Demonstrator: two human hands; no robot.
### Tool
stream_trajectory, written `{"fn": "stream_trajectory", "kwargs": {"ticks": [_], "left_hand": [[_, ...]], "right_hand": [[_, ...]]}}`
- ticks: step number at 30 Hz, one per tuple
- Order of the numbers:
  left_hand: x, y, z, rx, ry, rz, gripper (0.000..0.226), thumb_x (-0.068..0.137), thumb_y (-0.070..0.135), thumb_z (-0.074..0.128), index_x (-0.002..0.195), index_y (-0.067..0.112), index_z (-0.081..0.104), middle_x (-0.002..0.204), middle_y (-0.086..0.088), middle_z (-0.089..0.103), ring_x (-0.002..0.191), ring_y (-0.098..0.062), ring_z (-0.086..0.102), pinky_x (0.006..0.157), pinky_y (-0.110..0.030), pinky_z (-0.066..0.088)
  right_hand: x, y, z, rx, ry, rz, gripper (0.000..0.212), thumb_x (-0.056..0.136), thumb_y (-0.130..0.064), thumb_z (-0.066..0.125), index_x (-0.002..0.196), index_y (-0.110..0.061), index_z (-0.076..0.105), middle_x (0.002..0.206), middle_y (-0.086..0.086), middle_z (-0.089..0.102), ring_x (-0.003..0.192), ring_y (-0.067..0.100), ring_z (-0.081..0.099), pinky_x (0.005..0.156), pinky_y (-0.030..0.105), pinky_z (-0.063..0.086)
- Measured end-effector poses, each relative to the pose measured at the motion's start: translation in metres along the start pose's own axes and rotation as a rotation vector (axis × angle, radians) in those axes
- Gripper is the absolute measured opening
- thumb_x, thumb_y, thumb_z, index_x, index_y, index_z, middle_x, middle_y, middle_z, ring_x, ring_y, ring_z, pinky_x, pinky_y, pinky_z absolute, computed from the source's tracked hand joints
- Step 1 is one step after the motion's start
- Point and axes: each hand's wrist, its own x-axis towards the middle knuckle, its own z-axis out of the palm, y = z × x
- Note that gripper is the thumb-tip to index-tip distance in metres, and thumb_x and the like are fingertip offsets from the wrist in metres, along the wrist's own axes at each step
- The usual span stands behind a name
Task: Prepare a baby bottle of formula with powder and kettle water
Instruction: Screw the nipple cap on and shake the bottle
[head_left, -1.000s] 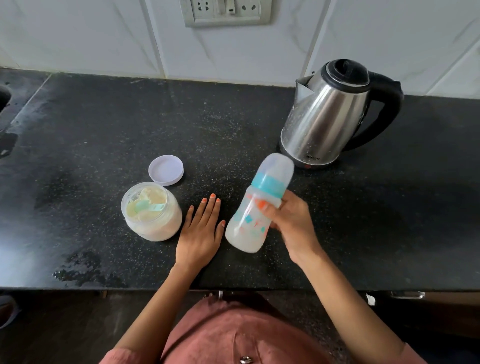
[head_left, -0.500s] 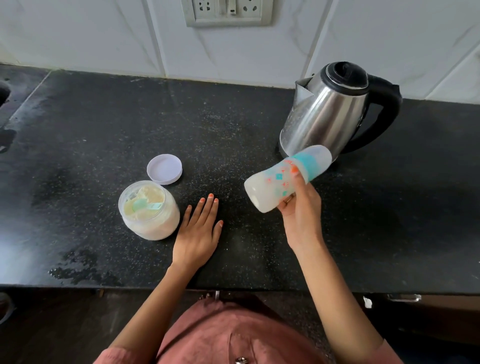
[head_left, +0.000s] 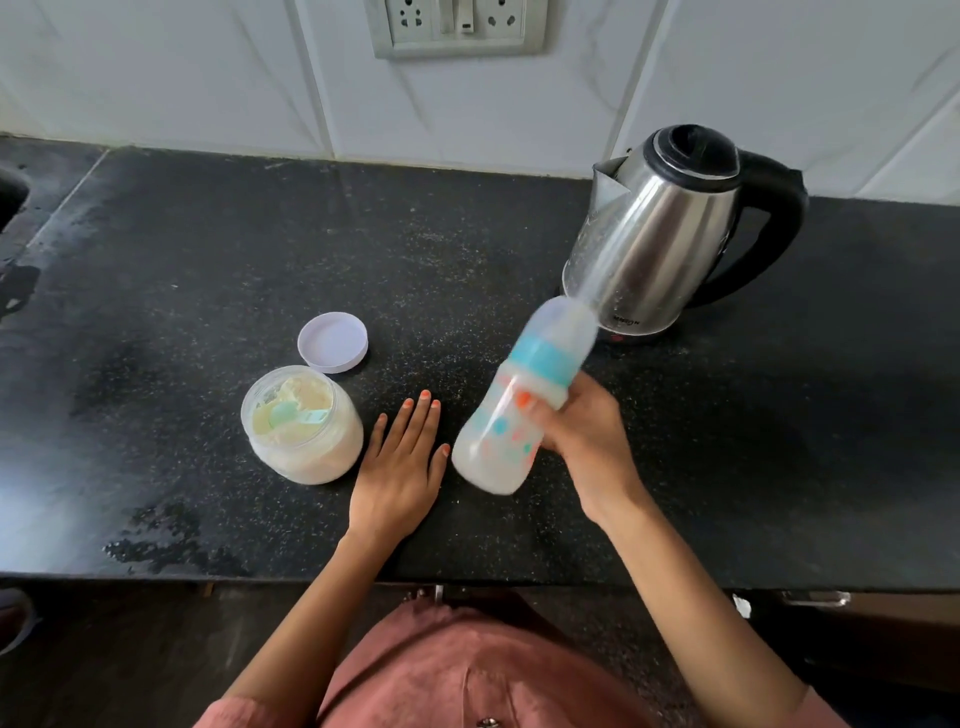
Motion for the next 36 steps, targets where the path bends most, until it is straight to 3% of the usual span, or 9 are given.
{"fn": "stream_trajectory", "kwargs": {"ticks": [3,8,14,17,19,21,25,30,36], "left_hand": [[-0.001,0.000,0.000,0.015,0.005,0.017,0.056,0.091,0.035,0.031,0.137,0.006,0.042,0.143,-0.009,0.040,0.130,-0.026,0.040,0.107,-0.035,0.011],[0.000,0.003,-0.004,-0.038,0.033,-0.008,0.054,0.093,0.035,0.027,0.136,0.006,0.044,0.142,-0.008,0.042,0.130,-0.025,0.041,0.108,-0.034,0.011],[-0.002,-0.001,0.000,0.014,-0.004,0.008,0.055,0.095,0.038,0.025,0.139,0.008,0.039,0.146,-0.006,0.035,0.133,-0.024,0.036,0.111,-0.035,0.011],[-0.001,0.002,-0.002,-0.023,0.011,-0.020,0.055,0.094,0.036,0.025,0.138,0.008,0.041,0.145,-0.006,0.039,0.132,-0.023,0.037,0.110,-0.032,0.008],[0.000,0.003,-0.003,-0.030,0.019,-0.017,0.054,0.094,0.036,0.026,0.137,0.008,0.042,0.144,-0.007,0.040,0.132,-0.024,0.039,0.110,-0.032,0.008],[0.000,0.003,-0.003,-0.030,0.024,-0.012,0.054,0.094,0.035,0.026,0.137,0.007,0.043,0.144,-0.007,0.040,0.131,-0.024,0.039,0.112,-0.036,0.014],[-0.001,0.002,-0.003,-0.033,0.019,0.006,0.055,0.093,0.035,0.025,0.137,0.006,0.042,0.144,-0.008,0.039,0.132,-0.026,0.038,0.112,-0.039,0.017],[0.000,0.003,-0.005,-0.048,0.029,-0.002,0.054,0.093,0.034,0.029,0.135,0.005,0.045,0.142,-0.009,0.043,0.129,-0.027,0.043,0.107,-0.035,0.013],[-0.001,-0.001,-0.001,0.000,0.007,0.025,0.056,0.093,0.037,0.030,0.138,0.006,0.040,0.145,-0.009,0.036,0.132,-0.024,0.036,0.108,-0.033,0.007]], "right_hand": [[-0.004,-0.002,0.003,-0.054,-0.065,-0.003,0.040,0.054,-0.019,0.079,0.092,-0.018,0.065,0.080,-0.010,0.073,0.079,0.005,0.068,0.065,0.020,0.053],[0.016,-0.012,0.000,0.365,0.286,-0.003,0.027,0.074,-0.027,0.062,0.099,-0.019,0.061,0.092,-0.004,0.069,0.081,0.005,0.068,0.062,0.021,0.054],[-0.001,0.002,0.008,-0.043,0.042,0.080,0.029,0.064,-0.022,0.078,0.090,-0.021,0.065,0.083,-0.007,0.072,0.083,0.011,0.068,0.064,0.024,0.055],[0.012,-0.008,0.002,0.282,0.271,0.058,0.021,0.078,-0.021,0.065,0.099,-0.018,0.064,0.090,-0.005,0.070,0.083,0.007,0.067,0.062,0.023,0.055],[0.017,-0.010,-0.002,0.377,0.367,0.026,0.031,0.081,-0.025,0.061,0.111,-0.017,0.059,0.100,-0.003,0.068,0.091,0.009,0.066,0.067,0.023,0.056],[0.012,-0.007,0.002,0.237,0.298,0.018,0.041,0.070,-0.030,0.066,0.109,-0.018,0.060,0.099,-0.004,0.068,0.093,0.010,0.066,0.071,0.024,0.056],[-0.002,-0.004,0.007,-0.062,0.070,0.048,0.031,0.062,-0.021,0.079,0.090,-0.021,0.065,0.080,-0.010,0.073,0.083,0.009,0.068,0.067,0.022,0.056],[0.015,-0.009,0.000,0.374,0.391,0.040,0.022,0.084,-0.024,0.059,0.105,-0.019,0.060,0.096,-0.003,0.068,0.087,0.007,0.067,0.064,0.021,0.055],[-0.009,0.005,0.010,-0.089,0.051,0.119,0.021,0.071,-0.014,0.069,0.091,-0.018,0.065,0.081,-0.007,0.071,0.078,0.007,0.068,0.063,0.020,0.055]]}}
